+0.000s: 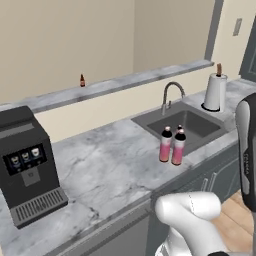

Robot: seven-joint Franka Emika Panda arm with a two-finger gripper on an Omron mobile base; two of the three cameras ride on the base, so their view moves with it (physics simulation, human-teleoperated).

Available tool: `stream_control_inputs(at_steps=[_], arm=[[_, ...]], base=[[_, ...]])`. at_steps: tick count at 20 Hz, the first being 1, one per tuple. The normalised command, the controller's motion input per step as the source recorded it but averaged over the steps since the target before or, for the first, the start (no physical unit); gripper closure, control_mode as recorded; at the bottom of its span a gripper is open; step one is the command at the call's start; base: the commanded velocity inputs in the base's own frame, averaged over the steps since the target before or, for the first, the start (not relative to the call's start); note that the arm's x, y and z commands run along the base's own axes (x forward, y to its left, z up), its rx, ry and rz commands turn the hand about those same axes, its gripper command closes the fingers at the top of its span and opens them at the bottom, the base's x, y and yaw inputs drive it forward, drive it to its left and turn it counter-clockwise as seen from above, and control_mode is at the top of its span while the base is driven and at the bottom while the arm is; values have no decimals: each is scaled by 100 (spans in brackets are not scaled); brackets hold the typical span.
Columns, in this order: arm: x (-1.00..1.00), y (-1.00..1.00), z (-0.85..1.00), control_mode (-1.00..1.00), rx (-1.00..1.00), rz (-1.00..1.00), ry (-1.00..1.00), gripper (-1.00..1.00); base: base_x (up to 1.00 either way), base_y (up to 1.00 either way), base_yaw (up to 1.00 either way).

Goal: Place the large bottle from the dining counter next to the other large bottle outside the sink, and place the small bottle from the dining counter next to the other small bottle inside the sink.

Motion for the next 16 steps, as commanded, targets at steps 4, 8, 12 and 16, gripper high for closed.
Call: stream_control_inputs(at_steps=[4, 8, 12, 16], arm=[[0, 0, 0, 100, 0, 0, 0, -100], [0, 0, 0, 100, 0, 0, 0, -100], [0, 0, 0, 100, 0, 0, 0, -100], [0, 0, 0, 100, 0, 0, 0, -100]], base=[[-76, 23, -2], [-42, 60, 0], [-26, 91, -2], [-35, 100, -3]])
